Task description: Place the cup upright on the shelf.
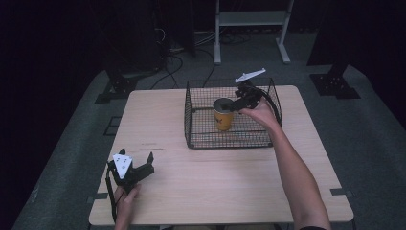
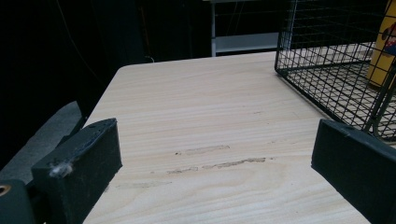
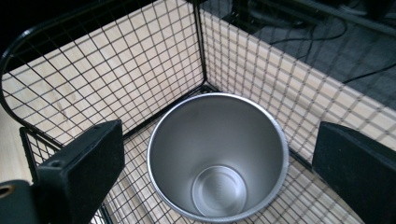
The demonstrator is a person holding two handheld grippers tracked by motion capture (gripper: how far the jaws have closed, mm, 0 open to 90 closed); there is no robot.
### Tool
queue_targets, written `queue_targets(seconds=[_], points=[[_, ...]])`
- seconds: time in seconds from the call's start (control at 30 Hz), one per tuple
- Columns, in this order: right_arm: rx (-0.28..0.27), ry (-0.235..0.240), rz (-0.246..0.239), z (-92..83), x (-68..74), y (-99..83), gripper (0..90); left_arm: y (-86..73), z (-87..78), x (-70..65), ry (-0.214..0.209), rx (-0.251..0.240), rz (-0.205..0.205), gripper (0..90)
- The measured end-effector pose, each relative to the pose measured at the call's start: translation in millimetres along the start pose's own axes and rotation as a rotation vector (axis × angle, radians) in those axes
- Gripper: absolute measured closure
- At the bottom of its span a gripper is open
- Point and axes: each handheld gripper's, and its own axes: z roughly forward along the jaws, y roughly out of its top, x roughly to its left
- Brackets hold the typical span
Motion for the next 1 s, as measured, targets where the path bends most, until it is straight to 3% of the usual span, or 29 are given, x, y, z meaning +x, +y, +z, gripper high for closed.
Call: queue_targets(seconds=[0.4,1.0], points=[[-0.055,-0.028,0.026,-47.9,2.3,-2.1,2.4,-0.1,-0.6,-0.2,-0.005,-0.003,0.0,0.8],[-0.084,-0.024,0.038,-93.4,3.4,-23.3,2.4,-0.1,-0.5,-0.7,-0.003,-0.001,0.004,0.8]])
